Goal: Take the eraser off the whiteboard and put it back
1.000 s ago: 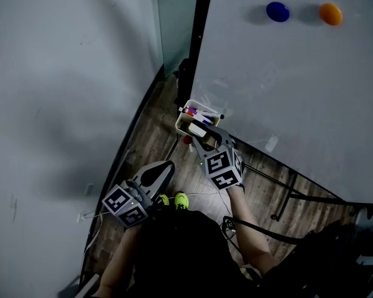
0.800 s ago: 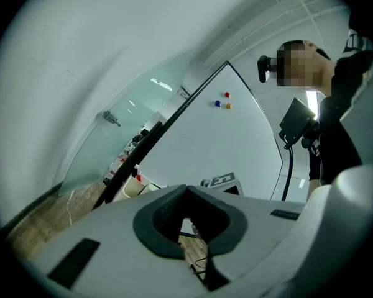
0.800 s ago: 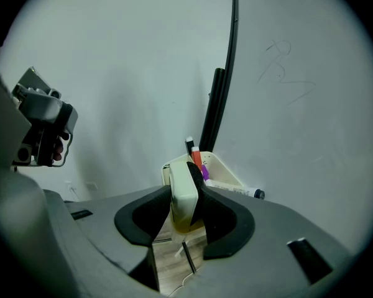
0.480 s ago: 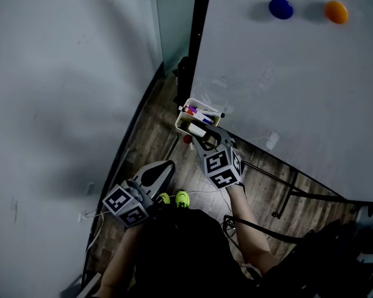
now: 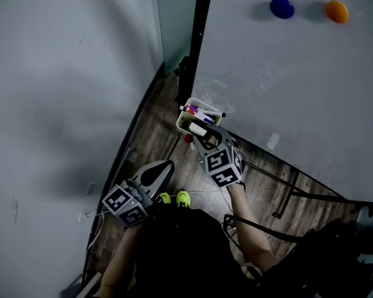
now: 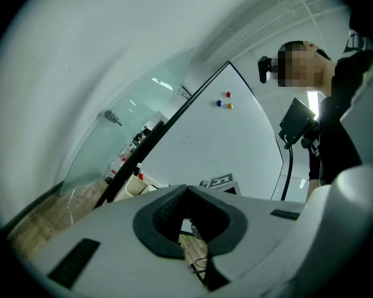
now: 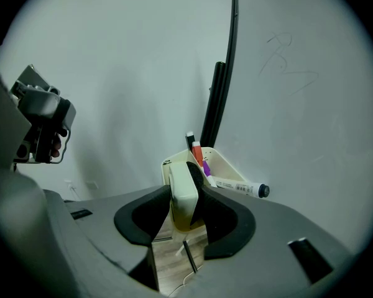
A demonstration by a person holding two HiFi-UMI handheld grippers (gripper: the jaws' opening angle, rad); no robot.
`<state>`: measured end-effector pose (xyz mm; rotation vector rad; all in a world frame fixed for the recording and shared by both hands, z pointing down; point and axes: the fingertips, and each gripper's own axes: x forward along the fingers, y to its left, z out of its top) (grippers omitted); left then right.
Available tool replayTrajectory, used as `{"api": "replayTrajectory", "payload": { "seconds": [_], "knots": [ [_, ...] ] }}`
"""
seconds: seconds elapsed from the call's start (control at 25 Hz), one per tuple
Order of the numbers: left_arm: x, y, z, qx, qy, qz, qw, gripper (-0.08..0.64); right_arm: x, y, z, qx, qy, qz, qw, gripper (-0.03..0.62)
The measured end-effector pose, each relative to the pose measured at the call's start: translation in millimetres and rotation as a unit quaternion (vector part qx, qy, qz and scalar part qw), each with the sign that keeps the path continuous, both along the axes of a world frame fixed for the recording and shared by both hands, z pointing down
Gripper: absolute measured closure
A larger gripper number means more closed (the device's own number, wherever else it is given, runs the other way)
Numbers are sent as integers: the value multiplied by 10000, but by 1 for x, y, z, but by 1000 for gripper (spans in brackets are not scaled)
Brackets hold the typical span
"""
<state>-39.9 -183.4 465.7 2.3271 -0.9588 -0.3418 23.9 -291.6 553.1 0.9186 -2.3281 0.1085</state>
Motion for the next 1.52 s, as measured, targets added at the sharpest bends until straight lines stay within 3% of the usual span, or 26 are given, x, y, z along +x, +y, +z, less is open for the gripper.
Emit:
{"api": "replayTrajectory", "payload": {
  "seconds": [0.96,1.52],
  "knots": [
    [4,9,-9,132,-100,-10,9999,540,-1,9,-17,118,-265,23,9996,422],
    [4,19,-16,191,-239,59,9995,540,20,23,-51,444,-712,411,9956,425]
  ]
}}
